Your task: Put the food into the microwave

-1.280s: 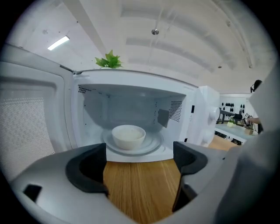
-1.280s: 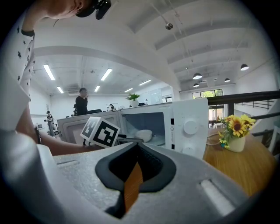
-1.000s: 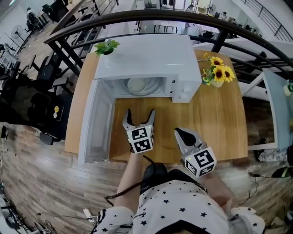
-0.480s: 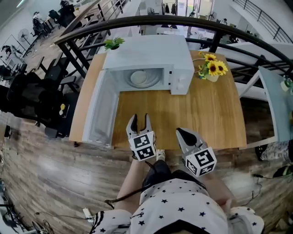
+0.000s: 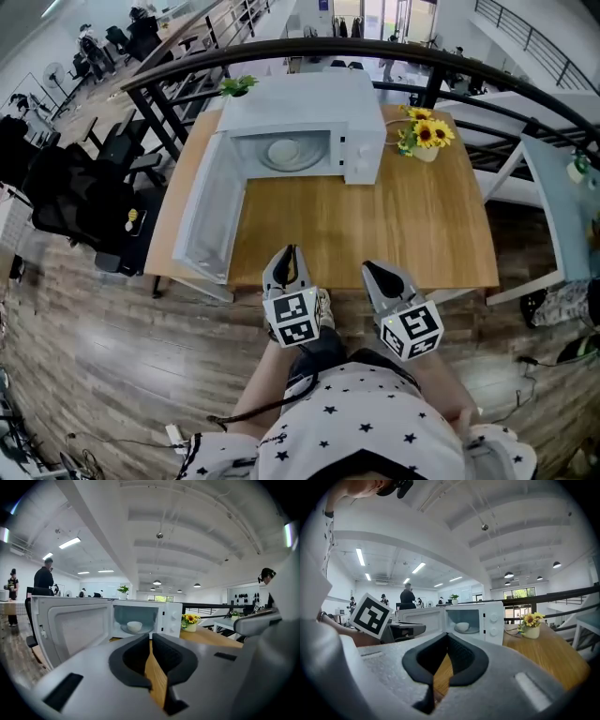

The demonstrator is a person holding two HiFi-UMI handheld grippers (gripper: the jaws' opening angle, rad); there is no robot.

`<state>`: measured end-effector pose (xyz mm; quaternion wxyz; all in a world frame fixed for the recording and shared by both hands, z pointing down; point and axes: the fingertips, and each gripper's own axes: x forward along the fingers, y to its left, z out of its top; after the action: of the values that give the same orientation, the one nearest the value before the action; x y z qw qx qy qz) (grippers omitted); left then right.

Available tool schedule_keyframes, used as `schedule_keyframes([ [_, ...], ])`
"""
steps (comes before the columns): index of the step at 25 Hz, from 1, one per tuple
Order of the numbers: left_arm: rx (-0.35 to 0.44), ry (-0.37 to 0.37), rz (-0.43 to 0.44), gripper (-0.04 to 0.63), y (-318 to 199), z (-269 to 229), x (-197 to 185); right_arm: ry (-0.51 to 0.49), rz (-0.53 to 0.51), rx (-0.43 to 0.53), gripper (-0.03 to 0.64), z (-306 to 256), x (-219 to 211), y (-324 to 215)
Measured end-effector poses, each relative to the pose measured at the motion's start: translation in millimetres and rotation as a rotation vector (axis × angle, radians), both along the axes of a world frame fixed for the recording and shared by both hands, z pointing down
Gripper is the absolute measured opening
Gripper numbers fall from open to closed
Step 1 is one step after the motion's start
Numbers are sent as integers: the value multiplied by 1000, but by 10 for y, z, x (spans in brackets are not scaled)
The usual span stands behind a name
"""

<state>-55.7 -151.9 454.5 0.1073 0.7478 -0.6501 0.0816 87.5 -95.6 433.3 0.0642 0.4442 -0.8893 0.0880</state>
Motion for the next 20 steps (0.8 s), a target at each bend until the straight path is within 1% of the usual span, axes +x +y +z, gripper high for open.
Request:
schedule_keyframes([
  [4, 5, -9, 29, 9, 221, -105, 18, 0, 3, 9, 6, -48, 23, 121],
  [11, 26, 16, 82, 5, 579, -235, 12, -5, 12, 36, 6, -102, 1, 313],
  [20, 34, 39, 115, 5, 749, -274, 36, -19, 25, 46, 6, -105, 9, 414],
])
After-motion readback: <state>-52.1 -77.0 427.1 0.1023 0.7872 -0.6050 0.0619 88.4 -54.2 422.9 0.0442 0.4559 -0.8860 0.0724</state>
